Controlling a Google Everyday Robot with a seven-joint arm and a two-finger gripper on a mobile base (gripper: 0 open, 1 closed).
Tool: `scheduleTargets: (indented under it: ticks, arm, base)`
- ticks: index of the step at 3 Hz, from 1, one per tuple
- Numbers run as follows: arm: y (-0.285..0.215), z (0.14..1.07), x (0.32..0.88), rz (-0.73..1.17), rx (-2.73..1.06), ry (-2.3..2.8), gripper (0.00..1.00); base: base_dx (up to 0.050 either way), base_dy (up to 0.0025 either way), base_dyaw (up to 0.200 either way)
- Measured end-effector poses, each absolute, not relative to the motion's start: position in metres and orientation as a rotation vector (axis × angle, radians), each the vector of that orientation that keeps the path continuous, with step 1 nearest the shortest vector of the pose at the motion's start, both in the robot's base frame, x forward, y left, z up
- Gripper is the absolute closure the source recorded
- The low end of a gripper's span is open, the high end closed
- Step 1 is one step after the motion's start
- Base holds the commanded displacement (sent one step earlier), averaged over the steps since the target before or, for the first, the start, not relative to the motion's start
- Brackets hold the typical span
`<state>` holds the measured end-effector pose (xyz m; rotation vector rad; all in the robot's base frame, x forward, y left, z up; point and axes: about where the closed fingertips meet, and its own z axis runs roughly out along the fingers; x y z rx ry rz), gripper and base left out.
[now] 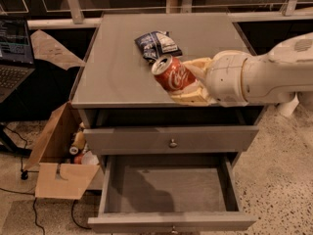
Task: Pick coke can from middle drawer and place on counter
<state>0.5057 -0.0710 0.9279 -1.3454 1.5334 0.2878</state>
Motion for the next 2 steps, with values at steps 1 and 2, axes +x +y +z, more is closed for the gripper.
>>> scheduleTargets:
  ticks: [1,2]
  arm:
    - [-0.072,0.927,0.507,0.253,-1.385,1.510,1.00]
    - [-0.069,0.916,0.511,0.240,-1.349,1.507,1.00]
  base:
    - [0.000,0.00000,0.000]
    - [0.000,0.00000,0.000]
